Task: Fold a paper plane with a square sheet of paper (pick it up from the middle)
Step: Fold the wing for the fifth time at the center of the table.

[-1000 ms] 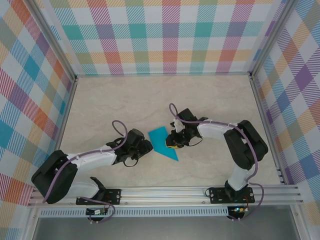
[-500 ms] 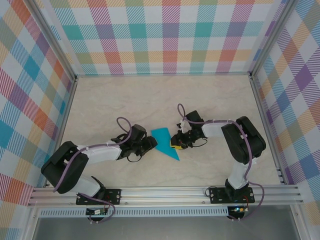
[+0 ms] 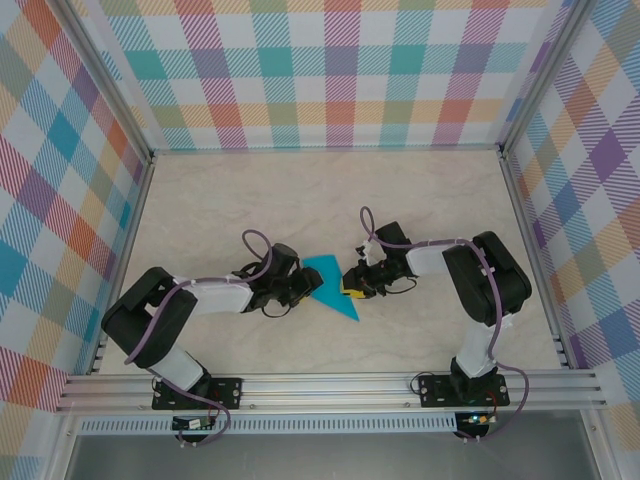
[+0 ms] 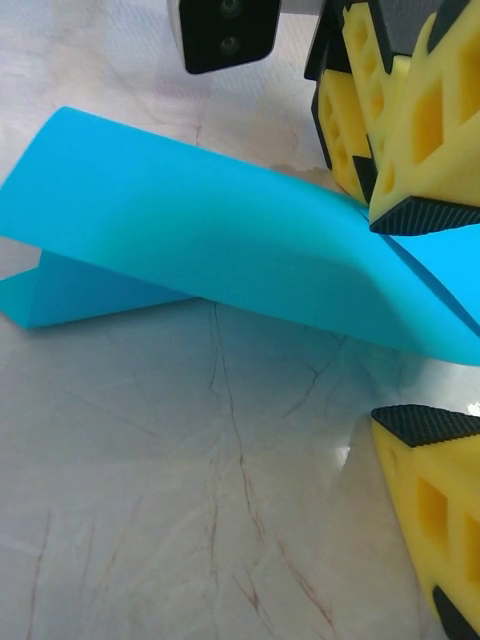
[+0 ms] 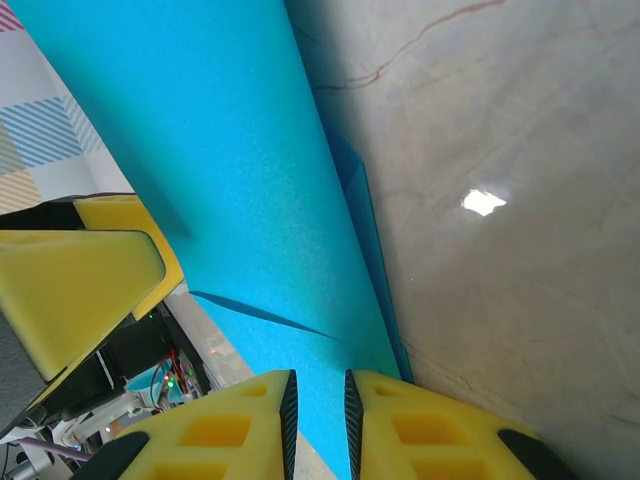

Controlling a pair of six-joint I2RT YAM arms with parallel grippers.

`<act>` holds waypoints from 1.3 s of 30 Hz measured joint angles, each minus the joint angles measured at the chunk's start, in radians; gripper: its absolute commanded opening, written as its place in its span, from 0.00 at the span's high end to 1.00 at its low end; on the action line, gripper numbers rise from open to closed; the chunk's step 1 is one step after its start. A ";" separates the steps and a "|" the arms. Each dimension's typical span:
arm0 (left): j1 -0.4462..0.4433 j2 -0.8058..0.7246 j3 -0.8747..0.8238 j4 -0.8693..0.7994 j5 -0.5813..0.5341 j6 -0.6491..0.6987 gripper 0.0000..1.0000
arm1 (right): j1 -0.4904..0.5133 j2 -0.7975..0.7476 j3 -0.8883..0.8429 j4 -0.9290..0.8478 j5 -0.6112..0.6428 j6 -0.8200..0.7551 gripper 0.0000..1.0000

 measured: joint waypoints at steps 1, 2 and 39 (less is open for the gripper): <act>0.003 0.003 0.002 0.000 0.006 -0.003 0.53 | 0.000 0.000 0.000 0.000 0.000 0.000 0.77; 0.005 0.006 0.002 0.002 0.012 -0.004 0.55 | 0.000 0.000 0.000 0.000 0.000 0.000 0.77; 0.017 0.062 0.053 0.036 0.044 0.006 0.99 | 0.004 -0.313 -0.032 -0.114 0.317 0.004 0.54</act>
